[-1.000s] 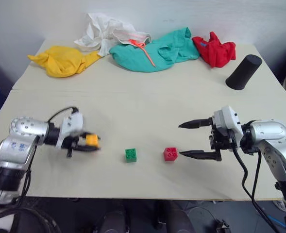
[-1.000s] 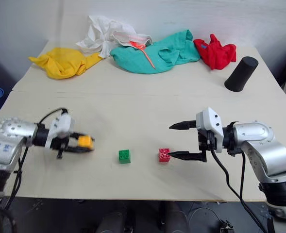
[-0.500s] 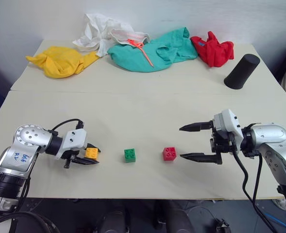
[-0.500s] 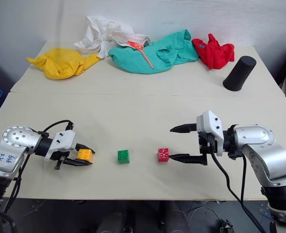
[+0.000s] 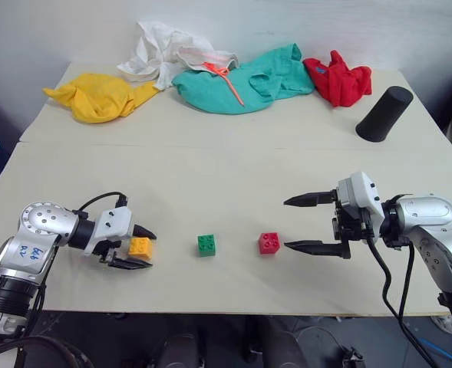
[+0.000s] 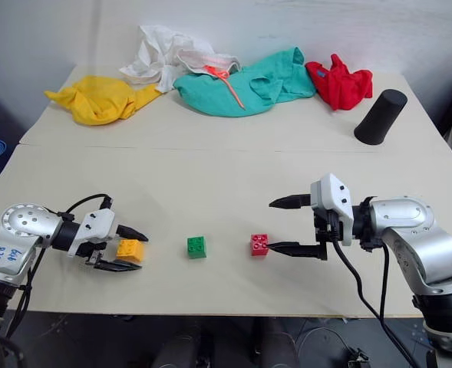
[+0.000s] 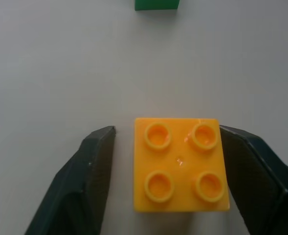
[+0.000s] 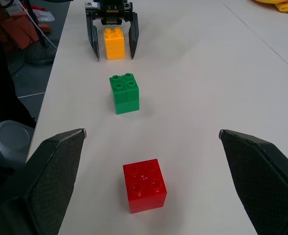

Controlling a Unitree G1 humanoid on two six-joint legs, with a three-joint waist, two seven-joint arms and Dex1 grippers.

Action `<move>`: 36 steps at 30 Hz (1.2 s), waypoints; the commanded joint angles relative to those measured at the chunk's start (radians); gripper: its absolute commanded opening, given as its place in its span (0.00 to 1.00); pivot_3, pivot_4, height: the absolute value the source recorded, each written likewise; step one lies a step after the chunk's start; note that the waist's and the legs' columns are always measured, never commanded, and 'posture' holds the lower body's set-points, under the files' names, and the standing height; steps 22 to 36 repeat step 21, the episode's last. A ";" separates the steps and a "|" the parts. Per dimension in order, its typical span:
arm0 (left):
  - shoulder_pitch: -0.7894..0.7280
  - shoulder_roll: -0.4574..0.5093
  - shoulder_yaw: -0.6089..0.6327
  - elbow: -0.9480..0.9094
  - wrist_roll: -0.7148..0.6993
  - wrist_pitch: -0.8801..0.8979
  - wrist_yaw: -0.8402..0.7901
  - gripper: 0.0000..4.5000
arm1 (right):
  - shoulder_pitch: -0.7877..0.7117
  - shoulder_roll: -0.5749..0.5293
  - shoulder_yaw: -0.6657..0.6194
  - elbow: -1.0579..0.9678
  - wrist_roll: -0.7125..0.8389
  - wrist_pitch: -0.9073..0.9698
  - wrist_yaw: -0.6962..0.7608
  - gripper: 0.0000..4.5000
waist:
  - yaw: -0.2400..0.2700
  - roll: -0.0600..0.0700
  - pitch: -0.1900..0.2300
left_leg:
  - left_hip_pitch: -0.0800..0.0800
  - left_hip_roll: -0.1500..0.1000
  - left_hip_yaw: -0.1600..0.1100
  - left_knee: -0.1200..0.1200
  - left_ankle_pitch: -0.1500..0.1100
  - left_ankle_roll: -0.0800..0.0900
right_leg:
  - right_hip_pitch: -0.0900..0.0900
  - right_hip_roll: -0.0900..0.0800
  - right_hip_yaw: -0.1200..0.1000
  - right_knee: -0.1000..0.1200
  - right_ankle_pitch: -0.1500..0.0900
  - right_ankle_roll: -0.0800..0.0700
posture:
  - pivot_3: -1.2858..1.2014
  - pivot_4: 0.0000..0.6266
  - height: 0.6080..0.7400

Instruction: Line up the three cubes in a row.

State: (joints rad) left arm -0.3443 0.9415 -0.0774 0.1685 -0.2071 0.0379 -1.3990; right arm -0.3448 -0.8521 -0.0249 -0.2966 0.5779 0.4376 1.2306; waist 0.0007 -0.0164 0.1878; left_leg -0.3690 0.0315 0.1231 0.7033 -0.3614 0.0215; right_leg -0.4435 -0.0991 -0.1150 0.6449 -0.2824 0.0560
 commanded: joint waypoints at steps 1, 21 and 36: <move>0.016 0.027 0.023 0.013 0.008 -0.012 -0.001 0.99 | -0.005 0.000 -0.016 -0.034 0.012 -0.006 0.000 1.00 | 0.000 0.000 0.000 | 0.000 0.000 0.000 0.000 0.000 0.000 | 0.000 0.000 0.000 0.000 0.000 0.000 | 0.52 0.24 1.00; 0.469 0.272 0.675 -0.304 -0.217 0.306 -0.085 0.99 | 0.030 -0.165 -0.077 0.269 -0.027 -0.095 0.255 1.00 | -0.004 0.000 0.000 | 0.000 0.001 0.001 -0.001 -0.001 0.001 | 0.000 -0.001 0.001 -0.006 0.000 0.000 | 0.52 0.24 1.00; 0.469 0.272 0.675 -0.304 -0.217 0.306 -0.085 0.99 | 0.030 -0.165 -0.077 0.269 -0.027 -0.095 0.255 1.00 | -0.004 0.000 0.000 | 0.000 0.001 0.001 -0.001 -0.001 0.001 | 0.000 -0.001 0.001 -0.006 0.000 0.000 | 0.52 0.24 1.00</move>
